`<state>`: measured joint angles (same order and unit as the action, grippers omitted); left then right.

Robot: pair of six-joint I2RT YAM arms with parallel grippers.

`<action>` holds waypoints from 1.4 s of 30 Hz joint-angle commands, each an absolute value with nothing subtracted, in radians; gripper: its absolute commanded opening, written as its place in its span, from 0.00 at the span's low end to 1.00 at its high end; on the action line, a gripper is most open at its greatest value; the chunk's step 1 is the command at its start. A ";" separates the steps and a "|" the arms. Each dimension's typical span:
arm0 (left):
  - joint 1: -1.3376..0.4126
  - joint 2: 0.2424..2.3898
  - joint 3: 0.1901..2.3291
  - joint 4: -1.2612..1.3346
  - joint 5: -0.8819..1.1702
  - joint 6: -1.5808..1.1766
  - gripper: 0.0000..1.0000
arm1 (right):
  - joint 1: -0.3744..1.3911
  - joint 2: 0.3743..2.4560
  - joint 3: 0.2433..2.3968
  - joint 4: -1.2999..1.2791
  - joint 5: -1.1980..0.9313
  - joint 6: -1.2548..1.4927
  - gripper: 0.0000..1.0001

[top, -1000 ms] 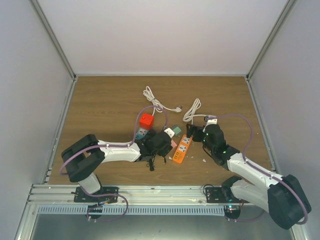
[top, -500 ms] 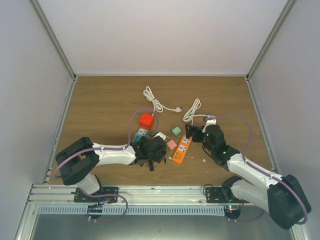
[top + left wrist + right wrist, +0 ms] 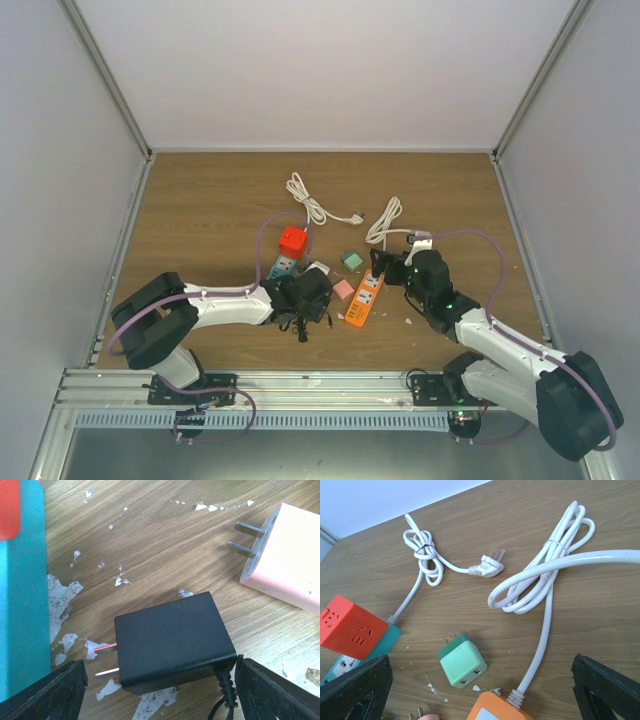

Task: Insert the plug

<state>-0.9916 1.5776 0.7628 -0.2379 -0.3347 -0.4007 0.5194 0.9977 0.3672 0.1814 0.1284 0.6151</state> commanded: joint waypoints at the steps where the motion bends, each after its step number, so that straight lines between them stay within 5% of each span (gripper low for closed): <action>1: -0.983 1.608 0.782 -0.188 -0.304 -0.418 0.86 | 0.511 0.984 0.350 0.205 0.124 0.602 0.99; 4: -0.973 1.636 0.795 -0.177 -0.289 -0.423 0.84 | 0.511 0.984 0.350 0.206 0.120 0.601 1.00; 11: -0.943 1.650 0.812 -0.188 -0.262 -0.443 0.54 | 0.511 0.978 0.342 0.213 0.116 0.598 0.99; 21: -0.919 1.536 0.747 -0.089 -0.181 -0.422 0.36 | 0.515 0.994 0.319 0.331 -0.046 0.547 1.00; 29: -0.861 1.281 0.574 0.156 0.058 -0.352 0.33 | 0.529 1.059 0.301 0.550 -0.398 0.579 1.00; 42: -0.896 1.129 0.425 0.361 -0.096 -0.267 0.30 | 0.531 1.338 0.376 0.836 -0.843 0.968 0.93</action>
<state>-0.8768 1.1744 0.4458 0.2253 -0.0498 -0.3145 0.5274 1.3144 0.3515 0.7055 -0.7021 0.8318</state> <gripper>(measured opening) 0.662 0.961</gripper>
